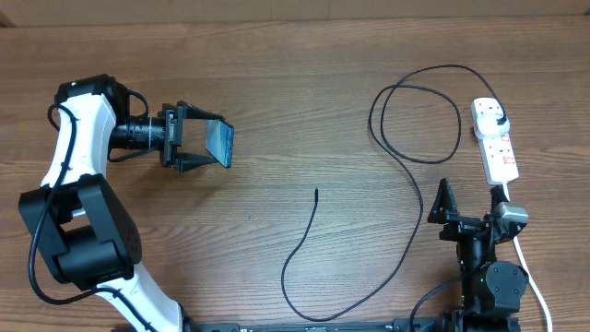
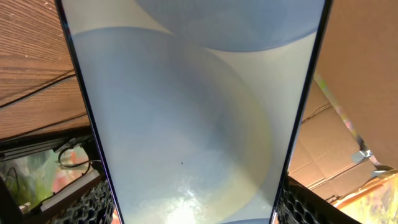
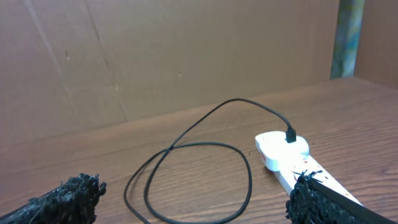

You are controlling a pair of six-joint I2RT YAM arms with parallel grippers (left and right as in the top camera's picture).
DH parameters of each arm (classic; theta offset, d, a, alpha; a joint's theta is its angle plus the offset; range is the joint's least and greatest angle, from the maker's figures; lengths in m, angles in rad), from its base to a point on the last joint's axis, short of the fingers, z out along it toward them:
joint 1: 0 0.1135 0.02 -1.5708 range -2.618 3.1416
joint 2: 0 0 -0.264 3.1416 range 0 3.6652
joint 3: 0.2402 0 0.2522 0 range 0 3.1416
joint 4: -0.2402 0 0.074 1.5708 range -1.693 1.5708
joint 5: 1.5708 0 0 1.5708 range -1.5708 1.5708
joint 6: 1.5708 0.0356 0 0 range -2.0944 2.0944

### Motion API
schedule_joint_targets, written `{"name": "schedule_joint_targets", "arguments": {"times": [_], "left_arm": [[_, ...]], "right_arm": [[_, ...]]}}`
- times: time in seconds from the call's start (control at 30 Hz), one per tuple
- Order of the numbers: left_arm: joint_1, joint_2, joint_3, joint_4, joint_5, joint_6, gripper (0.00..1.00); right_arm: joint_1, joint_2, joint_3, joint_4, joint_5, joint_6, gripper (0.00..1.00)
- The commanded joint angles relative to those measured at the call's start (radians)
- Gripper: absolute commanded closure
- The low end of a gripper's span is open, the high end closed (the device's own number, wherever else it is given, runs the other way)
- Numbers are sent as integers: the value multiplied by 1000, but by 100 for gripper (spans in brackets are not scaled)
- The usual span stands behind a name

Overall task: Plug charger to phone and switch on socket
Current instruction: 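Hold the phone raised in the left gripper, then move the right gripper toward the cable and the phone's bottom port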

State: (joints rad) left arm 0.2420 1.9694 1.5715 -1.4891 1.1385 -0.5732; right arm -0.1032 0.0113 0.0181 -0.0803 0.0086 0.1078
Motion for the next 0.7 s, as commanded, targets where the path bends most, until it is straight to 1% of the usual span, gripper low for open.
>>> {"name": "schedule_joint_targets", "arguments": {"times": [0.0, 0.17, 0.27, 0.43, 0.53, 0.67], "left_arm": [[-8, -38, 22, -2, 22, -3, 96], [-8, -38, 22, -2, 21, -3, 96], [-8, -38, 22, -2, 18, -3, 96], [-8, -38, 22, -2, 18, -4, 96], [-8, -38, 22, -2, 17, -4, 96], [-8, -38, 22, -2, 17, -7, 96]], "right_arm": [[5, -4, -10, -3, 16, -5, 0], [5, -4, -10, -3, -42, 4, 0], [5, -4, -10, -2, -56, 69, 0], [5, -4, -4, 2, -127, 74, 0], [5, -4, 36, -8, -188, 73, 0], [5, 7, 110, -74, -197, 62, 0]]}}
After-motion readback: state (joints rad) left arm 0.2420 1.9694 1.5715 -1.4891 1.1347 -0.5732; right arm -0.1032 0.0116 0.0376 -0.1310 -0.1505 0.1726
